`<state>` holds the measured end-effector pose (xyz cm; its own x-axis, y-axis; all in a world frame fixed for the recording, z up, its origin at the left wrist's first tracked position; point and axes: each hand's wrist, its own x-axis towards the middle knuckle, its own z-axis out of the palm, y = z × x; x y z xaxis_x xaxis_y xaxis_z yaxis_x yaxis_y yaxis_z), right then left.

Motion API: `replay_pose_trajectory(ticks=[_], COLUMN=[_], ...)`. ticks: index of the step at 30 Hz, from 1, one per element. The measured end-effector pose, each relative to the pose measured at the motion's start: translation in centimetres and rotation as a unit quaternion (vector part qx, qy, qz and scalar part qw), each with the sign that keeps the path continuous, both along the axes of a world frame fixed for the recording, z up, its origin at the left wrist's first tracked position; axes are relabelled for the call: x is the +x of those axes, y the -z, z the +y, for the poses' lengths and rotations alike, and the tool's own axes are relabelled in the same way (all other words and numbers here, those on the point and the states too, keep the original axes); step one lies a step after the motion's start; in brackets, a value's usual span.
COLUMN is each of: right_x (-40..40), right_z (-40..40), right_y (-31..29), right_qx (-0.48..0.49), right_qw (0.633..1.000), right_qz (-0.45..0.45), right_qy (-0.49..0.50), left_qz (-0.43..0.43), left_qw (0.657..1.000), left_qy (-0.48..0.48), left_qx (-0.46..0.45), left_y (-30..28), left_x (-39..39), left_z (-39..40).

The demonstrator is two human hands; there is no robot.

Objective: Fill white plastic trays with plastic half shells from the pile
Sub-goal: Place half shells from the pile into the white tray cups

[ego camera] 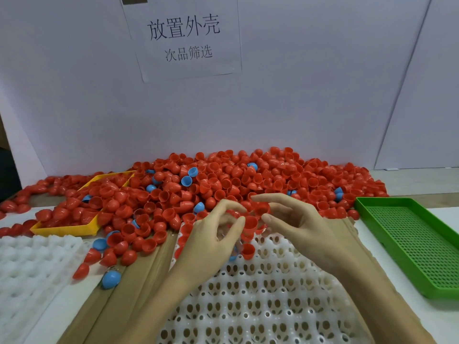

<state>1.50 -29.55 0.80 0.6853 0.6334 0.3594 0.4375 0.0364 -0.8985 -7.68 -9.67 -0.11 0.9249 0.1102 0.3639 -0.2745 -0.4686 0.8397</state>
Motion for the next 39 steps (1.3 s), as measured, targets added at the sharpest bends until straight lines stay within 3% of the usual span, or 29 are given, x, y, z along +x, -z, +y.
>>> replay_pose_trajectory(ticks=[5,9,12,15,17,23,32,36,39], right_x=[0.1,0.5,1.5,2.3,2.5,2.8,3.0,3.1,3.3], right_z=[0.3,-0.1,-1.0,-1.3,-1.3,-1.3,-1.4,-1.5,-1.6], right_y=[0.6,0.6,0.5,0.9,1.2,1.2,1.2,1.2,1.2], right_qx=[-0.017,-0.039,0.009,0.043,0.059,0.087,0.112,0.117,0.118], right_qw=[1.000,0.998,0.993,0.980,0.977,0.972,0.966,0.965,0.962], right_qz=[0.023,0.042,0.072,0.101,0.117,0.141,0.161,0.166,0.174], right_qy=[-0.011,-0.007,0.094,0.163,0.170,0.167,0.166,0.168,0.175], left_qz=[0.002,0.009,-0.017,-0.035,-0.034,-0.045,-0.035,-0.036,-0.004], left_qw=[0.999,1.000,0.995,0.969,0.940,0.882,0.871,0.910,0.913], left_qy=[0.047,0.009,-0.040,-0.028,-0.002,0.022,0.032,0.002,-0.034], left_qx=[0.019,0.002,0.090,0.244,0.340,0.469,0.489,0.413,0.406], left_y=[0.0,0.4,0.5,0.8,1.2,1.1,0.9,-1.1,-2.0], left_x=[0.0,0.4,1.1,2.3,3.1,3.7,4.3,6.6,9.3], left_z=[0.0,0.4,0.2,-0.9,-1.5,-2.2,-2.4,-0.8,1.3])
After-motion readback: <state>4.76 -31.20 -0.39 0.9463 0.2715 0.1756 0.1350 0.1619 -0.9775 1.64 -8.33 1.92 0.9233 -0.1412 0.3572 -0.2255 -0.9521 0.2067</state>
